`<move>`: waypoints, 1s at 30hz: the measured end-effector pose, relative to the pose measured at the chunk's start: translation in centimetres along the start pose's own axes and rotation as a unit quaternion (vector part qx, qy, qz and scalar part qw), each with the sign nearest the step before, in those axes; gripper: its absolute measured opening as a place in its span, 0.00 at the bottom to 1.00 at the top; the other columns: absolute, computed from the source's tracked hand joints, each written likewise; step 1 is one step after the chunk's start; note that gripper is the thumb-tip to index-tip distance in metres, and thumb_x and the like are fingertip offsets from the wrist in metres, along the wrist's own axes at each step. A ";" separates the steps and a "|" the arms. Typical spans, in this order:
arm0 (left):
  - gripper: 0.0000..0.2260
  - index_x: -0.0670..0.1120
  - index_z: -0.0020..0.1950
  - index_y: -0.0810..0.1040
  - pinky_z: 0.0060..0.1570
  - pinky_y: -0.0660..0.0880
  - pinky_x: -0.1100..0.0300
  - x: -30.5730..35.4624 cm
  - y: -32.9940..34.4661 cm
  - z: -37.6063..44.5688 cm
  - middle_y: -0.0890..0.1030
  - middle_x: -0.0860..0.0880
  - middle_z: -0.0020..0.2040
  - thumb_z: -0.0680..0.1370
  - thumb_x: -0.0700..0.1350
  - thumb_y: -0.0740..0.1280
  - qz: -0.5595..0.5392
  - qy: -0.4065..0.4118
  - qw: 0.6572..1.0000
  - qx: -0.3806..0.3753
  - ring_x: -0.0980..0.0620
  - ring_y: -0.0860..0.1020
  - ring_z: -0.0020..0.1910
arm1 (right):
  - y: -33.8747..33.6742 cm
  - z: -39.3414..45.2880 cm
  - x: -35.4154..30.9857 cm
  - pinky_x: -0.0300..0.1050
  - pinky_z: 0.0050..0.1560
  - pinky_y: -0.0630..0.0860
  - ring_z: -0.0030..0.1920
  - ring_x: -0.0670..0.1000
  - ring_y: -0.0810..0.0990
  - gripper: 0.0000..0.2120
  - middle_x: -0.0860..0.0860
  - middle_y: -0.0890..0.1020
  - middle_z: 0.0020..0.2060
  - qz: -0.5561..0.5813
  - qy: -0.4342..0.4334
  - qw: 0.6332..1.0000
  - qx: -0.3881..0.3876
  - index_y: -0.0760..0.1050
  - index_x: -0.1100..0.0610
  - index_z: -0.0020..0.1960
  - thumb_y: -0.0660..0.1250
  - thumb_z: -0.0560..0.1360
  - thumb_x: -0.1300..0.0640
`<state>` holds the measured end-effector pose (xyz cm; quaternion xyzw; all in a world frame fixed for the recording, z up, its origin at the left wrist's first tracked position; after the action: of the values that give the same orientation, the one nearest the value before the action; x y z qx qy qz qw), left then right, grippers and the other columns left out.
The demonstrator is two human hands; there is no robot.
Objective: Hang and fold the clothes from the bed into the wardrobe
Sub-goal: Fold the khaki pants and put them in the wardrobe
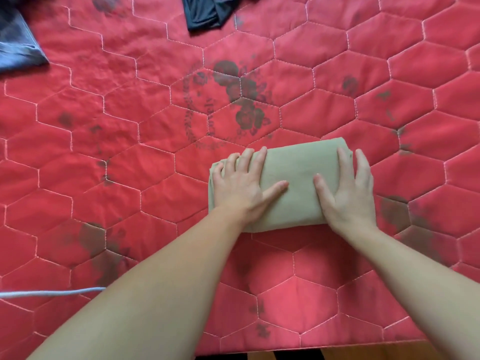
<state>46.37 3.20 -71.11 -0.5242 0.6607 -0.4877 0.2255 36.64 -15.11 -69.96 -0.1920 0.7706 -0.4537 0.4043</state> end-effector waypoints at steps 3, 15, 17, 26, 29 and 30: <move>0.38 0.59 0.78 0.50 0.69 0.55 0.47 -0.5 0.3 -1.2 0.59 0.54 0.75 0.72 0.75 0.49 -0.020 -0.056 0.998 -0.019 0.49 0.57 0.73 | -1.8 -2.7 1.1 0.45 0.73 0.54 0.74 0.54 0.58 0.36 0.57 0.58 0.74 0.125 0.081 0.987 0.064 0.57 0.51 0.76 0.68 0.74 0.44; 0.26 0.44 0.71 0.64 0.66 0.61 0.49 -0.4 4.1 -9.2 0.68 0.39 0.68 0.81 0.60 0.54 -0.347 -0.326 0.876 -0.071 0.39 0.66 0.67 | 3.2 -7.6 -1.9 0.29 0.45 0.73 0.46 0.34 0.77 0.22 0.42 0.81 0.50 0.373 0.216 0.894 -0.118 0.71 0.50 0.59 0.77 0.69 0.54; 0.31 0.43 0.69 0.66 0.63 0.70 0.45 0.6 4.6 -8.4 0.71 0.40 0.67 0.78 0.66 0.54 -0.439 -0.354 0.820 -0.098 0.39 0.72 0.65 | 1.5 -4.0 -2.2 0.29 0.44 0.72 0.45 0.32 0.77 0.22 0.39 0.81 0.48 0.310 0.128 0.929 -0.159 0.72 0.47 0.59 0.77 0.68 0.52; 0.18 0.45 0.60 0.73 0.46 0.81 0.49 6.5 5.0 -7.5 0.81 0.46 0.51 0.82 0.57 0.57 -0.698 -0.340 0.584 -0.238 0.46 0.83 0.45 | -4.1 -0.3 4.3 0.43 0.44 0.75 0.47 0.50 0.81 0.19 0.49 0.84 0.45 0.309 0.208 0.910 -0.184 0.81 0.56 0.52 0.72 0.70 0.42; 0.18 0.44 0.63 0.73 0.45 0.82 0.53 7.2 5.3 -7.7 0.82 0.47 0.51 0.82 0.56 0.58 -0.712 -0.335 0.576 -0.223 0.46 0.84 0.42 | -2.3 -4.7 5.4 0.51 0.47 0.79 0.54 0.56 0.82 0.30 0.53 0.84 0.53 0.536 0.315 0.763 -0.177 0.77 0.56 0.62 0.73 0.65 0.42; 0.18 0.43 0.63 0.73 0.44 0.82 0.54 7.6 5.2 -7.8 0.83 0.46 0.51 0.83 0.55 0.58 -0.712 -0.331 0.578 -0.224 0.47 0.85 0.41 | -1.6 -5.7 5.0 0.54 0.49 0.79 0.55 0.55 0.82 0.31 0.51 0.84 0.54 0.574 0.332 0.729 -0.170 0.76 0.53 0.64 0.73 0.63 0.42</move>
<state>34.95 -0.75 -70.80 -0.9850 0.0433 -0.1207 -0.1154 29.02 -16.16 -69.37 0.3846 0.8831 -0.0312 0.2667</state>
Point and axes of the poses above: each hand's wrist, its own z-axis towards the middle knuckle, its own y-axis out of the palm, x = y × z, the point moved 6 cm from there along z, towards the middle knuckle
